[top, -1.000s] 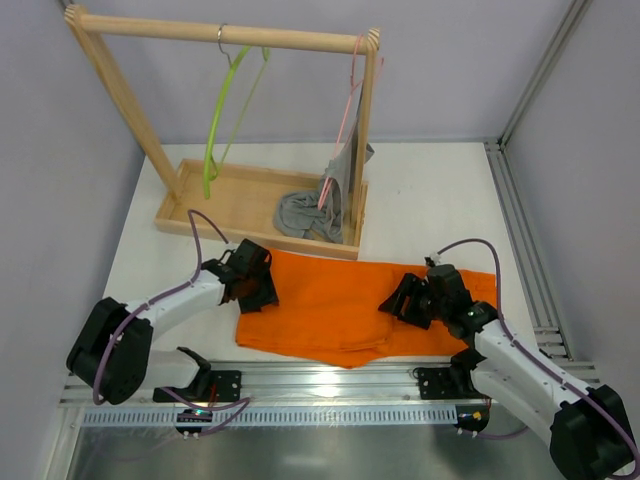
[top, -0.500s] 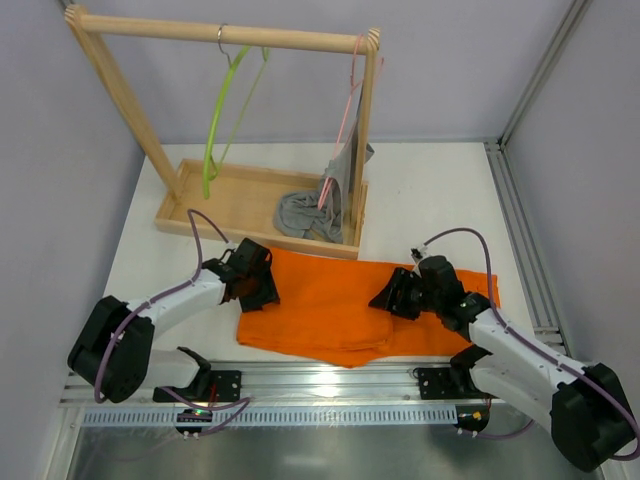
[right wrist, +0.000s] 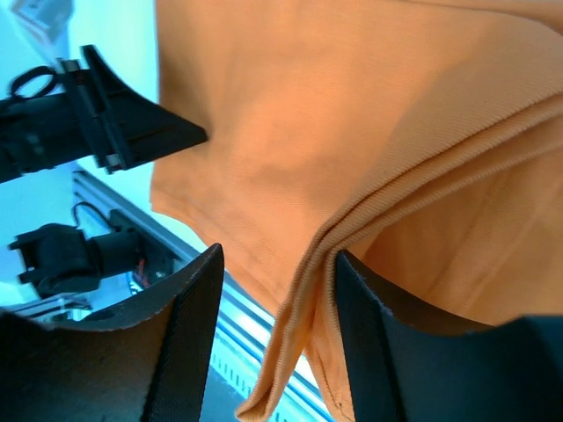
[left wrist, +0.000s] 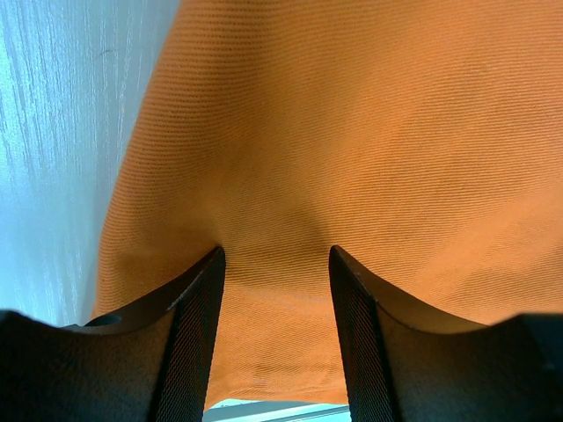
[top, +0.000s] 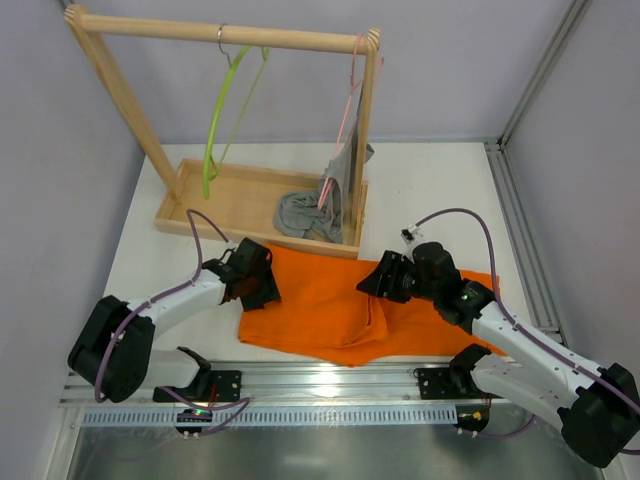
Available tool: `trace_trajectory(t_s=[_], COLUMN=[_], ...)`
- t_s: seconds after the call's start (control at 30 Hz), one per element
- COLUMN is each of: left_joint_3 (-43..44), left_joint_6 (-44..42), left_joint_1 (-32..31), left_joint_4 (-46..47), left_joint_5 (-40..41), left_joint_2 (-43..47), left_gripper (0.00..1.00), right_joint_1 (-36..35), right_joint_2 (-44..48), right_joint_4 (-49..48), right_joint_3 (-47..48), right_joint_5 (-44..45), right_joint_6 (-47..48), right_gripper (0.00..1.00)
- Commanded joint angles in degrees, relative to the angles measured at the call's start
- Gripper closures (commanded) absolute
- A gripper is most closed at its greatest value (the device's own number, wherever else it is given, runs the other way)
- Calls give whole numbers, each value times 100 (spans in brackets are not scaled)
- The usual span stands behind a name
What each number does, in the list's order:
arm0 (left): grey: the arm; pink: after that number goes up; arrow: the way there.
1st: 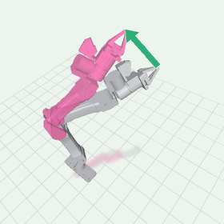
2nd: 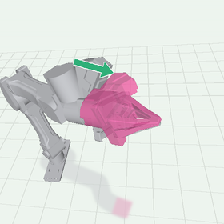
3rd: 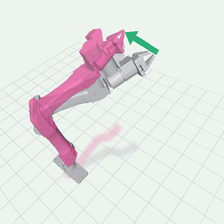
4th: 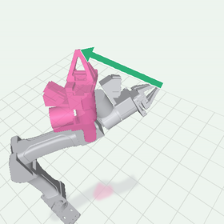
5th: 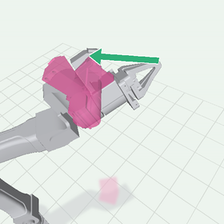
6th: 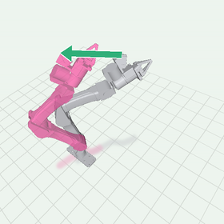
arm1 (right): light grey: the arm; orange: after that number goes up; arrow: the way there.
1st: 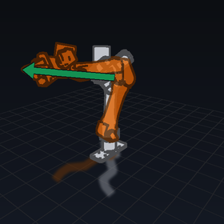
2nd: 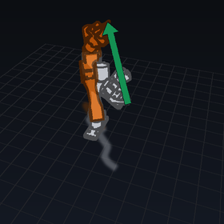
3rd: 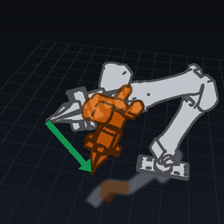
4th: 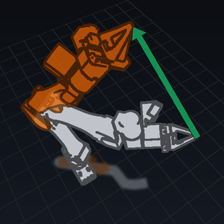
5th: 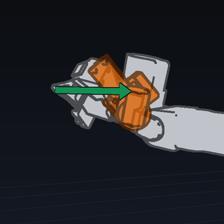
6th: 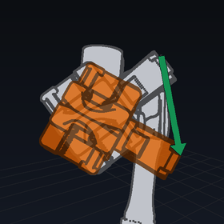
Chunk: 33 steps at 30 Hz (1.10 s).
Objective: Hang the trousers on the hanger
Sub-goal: Fold the trousers
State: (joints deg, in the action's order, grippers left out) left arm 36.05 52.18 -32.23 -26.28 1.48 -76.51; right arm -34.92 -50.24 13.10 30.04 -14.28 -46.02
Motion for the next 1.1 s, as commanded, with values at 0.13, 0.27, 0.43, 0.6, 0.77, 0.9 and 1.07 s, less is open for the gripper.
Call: trace_trajectory(t_s=[0.13,0.27,0.43,0.6,0.77,0.9,1.07], left_joint_3=[-538,-477,173,937,1193,1492,2272], left_joint_6=[-24,-138,-638,-841,-876,-1218,-1772], left_joint_1=[-12,-20,-537,-1425,-2568,-3341,-4501], left_joint_4=[273,194,-560,-695,-1,430,597], left_joint_5=[151,82,431,775,767,1161,2232], left_joint_2=[-584,-401,328,917,814,287,-661], left_gripper=[47,45,44,44,47,48,48], right_joint_1=[55,546,1152,1680,2419,2542,3025], right_joint_2=[462,568,603,384,-477,-1084,-1207], right_joint_4=[1369,1370,1379,1134,492,360,298], right_joint_3=[503,354,283,187,203,327,196], right_joint_5=[1243,929,646,393,-461,-576,-689], right_joint_6=[199,286,322,67,390,620,726], right_gripper=[38,38,41,46,58,63,63])
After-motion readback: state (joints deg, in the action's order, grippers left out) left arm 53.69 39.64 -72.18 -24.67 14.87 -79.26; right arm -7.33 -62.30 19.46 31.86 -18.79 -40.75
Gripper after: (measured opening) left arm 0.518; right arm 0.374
